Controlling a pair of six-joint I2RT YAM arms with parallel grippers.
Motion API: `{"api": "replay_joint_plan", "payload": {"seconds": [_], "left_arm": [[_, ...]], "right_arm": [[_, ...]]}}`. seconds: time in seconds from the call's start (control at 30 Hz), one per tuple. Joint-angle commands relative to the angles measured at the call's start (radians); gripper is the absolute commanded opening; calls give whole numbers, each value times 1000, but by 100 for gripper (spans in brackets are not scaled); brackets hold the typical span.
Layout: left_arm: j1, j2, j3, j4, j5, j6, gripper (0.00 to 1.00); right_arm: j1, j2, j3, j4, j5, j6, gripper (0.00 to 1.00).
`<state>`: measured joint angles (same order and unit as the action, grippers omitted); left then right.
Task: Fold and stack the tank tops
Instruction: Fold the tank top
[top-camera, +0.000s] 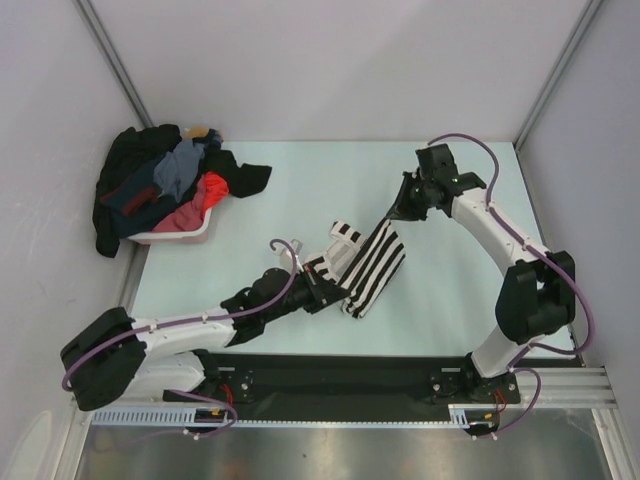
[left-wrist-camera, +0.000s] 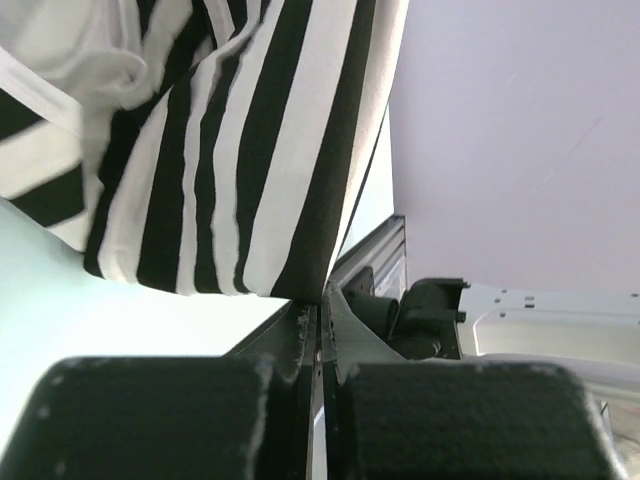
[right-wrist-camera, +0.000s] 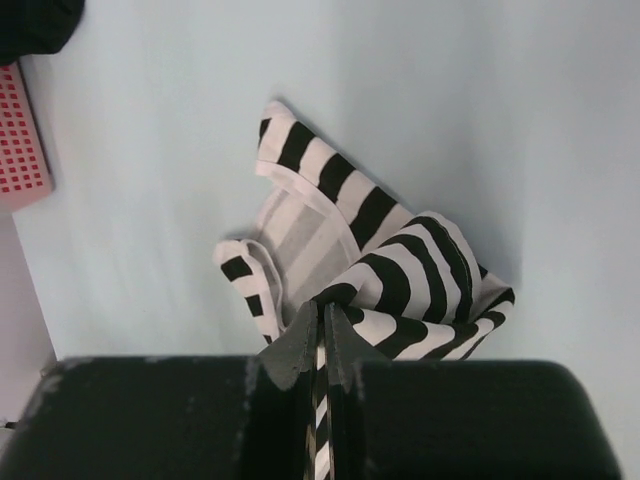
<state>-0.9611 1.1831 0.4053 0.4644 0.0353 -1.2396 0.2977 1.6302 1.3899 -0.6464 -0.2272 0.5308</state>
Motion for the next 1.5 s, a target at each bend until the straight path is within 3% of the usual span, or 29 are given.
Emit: {"api": "replay_joint_plan", "payload": {"seconds": [0.0, 0.73, 1.17, 1.47], "left_arm": [[50, -46, -29, -29, 78, 35, 0], [403, -27, -77, -59, 247, 186, 0], [611, 281, 13, 48, 383, 276, 0], [657, 482, 177, 0, 440, 361, 2]], "right_arm": [[-2, 40, 95, 79, 42, 21, 0], [46, 252, 172, 341, 2, 156, 0], [44, 381, 147, 568, 28, 241, 0], [34, 448, 126, 694, 75, 285, 0]]}}
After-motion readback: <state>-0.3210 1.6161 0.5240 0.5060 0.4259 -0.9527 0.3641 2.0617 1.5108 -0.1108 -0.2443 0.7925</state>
